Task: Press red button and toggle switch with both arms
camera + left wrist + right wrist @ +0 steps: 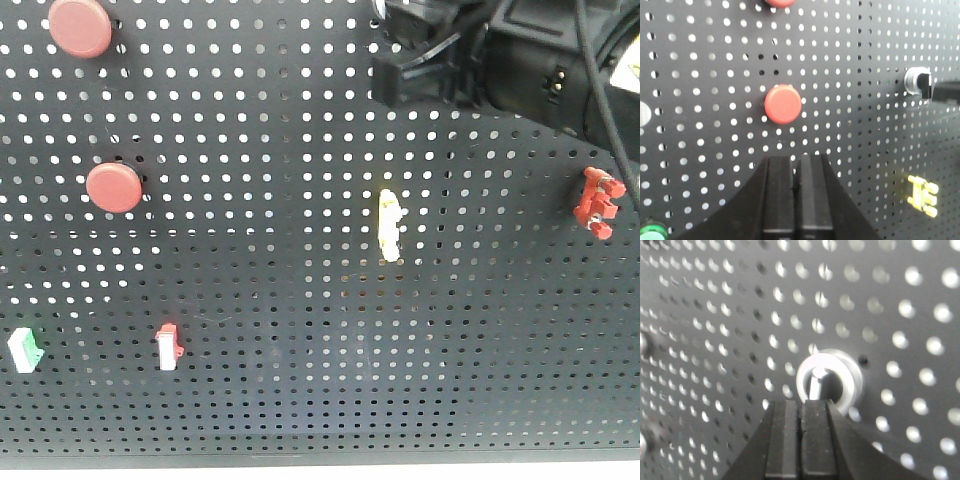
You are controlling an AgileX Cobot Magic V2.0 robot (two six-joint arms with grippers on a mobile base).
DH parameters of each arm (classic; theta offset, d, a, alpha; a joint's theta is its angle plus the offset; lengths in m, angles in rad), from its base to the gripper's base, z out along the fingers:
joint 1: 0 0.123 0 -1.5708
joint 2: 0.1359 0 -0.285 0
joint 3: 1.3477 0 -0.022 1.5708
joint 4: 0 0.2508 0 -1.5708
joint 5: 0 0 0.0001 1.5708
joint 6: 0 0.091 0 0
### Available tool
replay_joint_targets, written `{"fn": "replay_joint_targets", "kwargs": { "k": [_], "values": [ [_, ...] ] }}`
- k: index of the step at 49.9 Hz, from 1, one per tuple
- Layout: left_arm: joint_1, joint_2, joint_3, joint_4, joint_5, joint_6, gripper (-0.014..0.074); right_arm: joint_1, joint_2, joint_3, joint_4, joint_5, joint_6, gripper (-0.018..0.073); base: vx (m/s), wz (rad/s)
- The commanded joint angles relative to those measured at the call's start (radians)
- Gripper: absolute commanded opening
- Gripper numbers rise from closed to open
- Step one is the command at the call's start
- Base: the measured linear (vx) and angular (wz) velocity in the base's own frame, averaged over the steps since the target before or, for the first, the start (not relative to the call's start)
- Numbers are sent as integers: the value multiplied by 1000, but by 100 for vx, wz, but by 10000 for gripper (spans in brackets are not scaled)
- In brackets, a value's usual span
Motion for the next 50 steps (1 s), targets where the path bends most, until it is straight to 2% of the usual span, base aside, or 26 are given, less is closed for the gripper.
{"fn": "replay_joint_targets", "kwargs": {
  "k": [1, 17, 26, 35, 44, 50],
  "values": [
    [-2, 1, -24, -1, -86, 0, 0, -4, -30, -34, -8, -73, -3, 0, 0, 0],
    [-2, 1, -24, -1, -86, 0, 0, 60, -23, -34, -3, -138, -1, 0, 0, 0],
    [-2, 1, -24, -1, -89, 0, 0, 57, 15, -34, -4, -177, -1, 0, 0, 0],
    [-2, 1, -24, -1, -90, 0, 0, 55, 32, -34, -5, -141, 12, 0, 0, 0],
    [-2, 1, -24, 0, -89, 0, 0, -11, 32, -34, 9, -196, 26, 0, 0, 0],
    [-2, 1, -24, 1, -93, 0, 0, -54, 26, -34, 26, -161, 46, 0, 0, 0]
  ]
}}
